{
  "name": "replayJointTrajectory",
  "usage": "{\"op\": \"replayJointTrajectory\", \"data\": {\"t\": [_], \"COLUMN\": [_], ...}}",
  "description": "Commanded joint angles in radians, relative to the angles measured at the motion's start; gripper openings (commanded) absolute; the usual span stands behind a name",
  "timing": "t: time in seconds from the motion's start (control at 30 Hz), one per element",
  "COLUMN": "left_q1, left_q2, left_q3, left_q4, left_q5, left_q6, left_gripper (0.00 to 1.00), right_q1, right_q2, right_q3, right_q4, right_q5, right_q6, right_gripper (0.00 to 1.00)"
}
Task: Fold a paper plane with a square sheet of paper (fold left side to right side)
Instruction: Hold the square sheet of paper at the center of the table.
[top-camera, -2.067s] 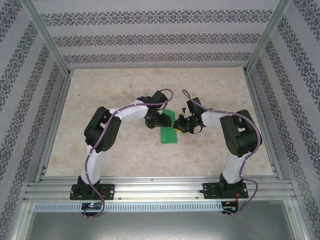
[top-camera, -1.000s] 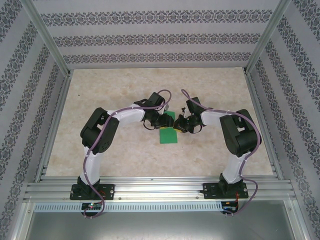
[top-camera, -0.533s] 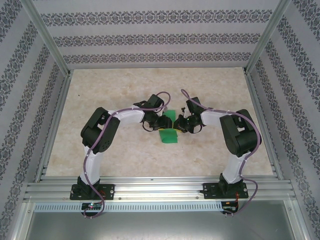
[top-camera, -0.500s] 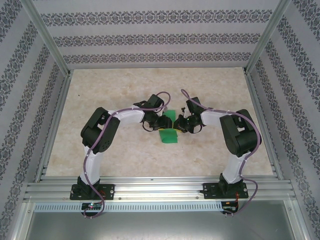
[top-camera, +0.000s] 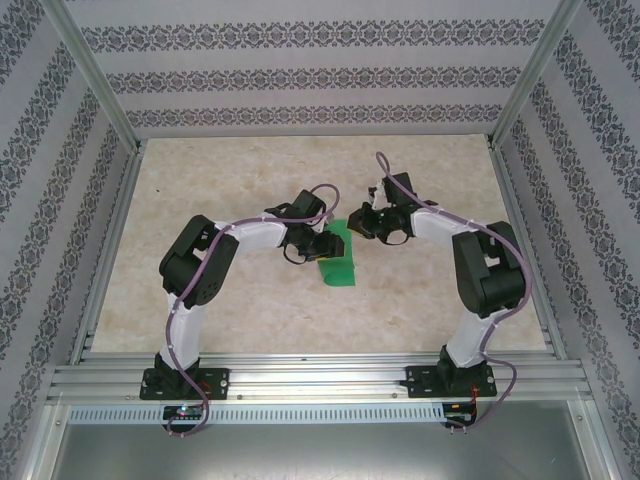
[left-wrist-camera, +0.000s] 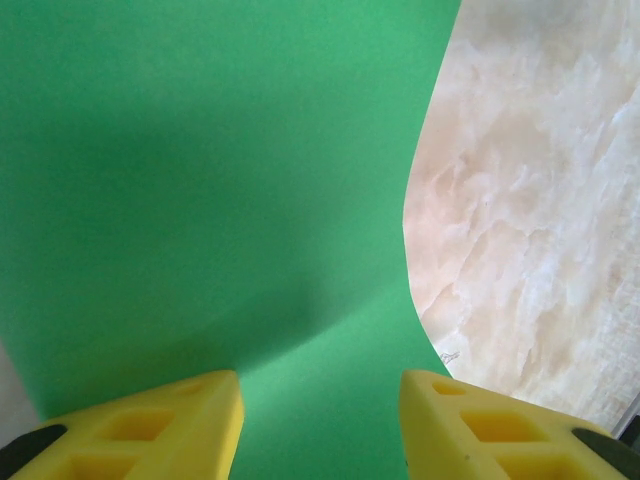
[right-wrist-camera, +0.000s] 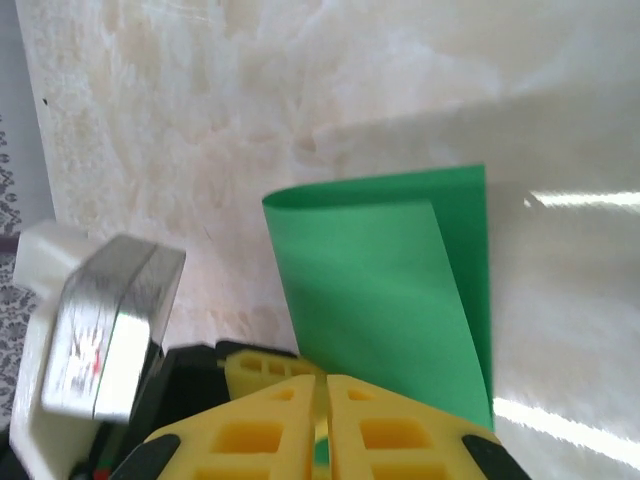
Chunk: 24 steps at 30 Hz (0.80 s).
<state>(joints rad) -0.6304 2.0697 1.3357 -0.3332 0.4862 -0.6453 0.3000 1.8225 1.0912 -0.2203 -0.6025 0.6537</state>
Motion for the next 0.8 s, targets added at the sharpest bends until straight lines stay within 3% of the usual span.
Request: {"op": "replayJointTrajectory", "data": {"t": [0.0,0.47,0.77], "left_q1": [-0.005,-0.009,-0.021], "left_q2": [0.079,0.076,0.017], "left_q3": [-0.038,-0.035,-0.065], "left_q4": [-0.044,-0.041,-0.043], "left_q5": [-0.076,-0.071,-0.043], "left_q6": [0.005,0.022,0.111], "left_gripper": [0.49,0.49,0.52], "right_q1": [0.023,0.038,0.033], "right_q2": [0.072,0.222,0.277], "right_q3": [0.049,0.116,0.124], "right_q4": [0.025,-0.028,-0.109], "right_q5": [-0.024,0.049,0.118], "right_q6": [0.033,0.013,-0.020], "right_gripper": [0.12,0.11,0.11]}}
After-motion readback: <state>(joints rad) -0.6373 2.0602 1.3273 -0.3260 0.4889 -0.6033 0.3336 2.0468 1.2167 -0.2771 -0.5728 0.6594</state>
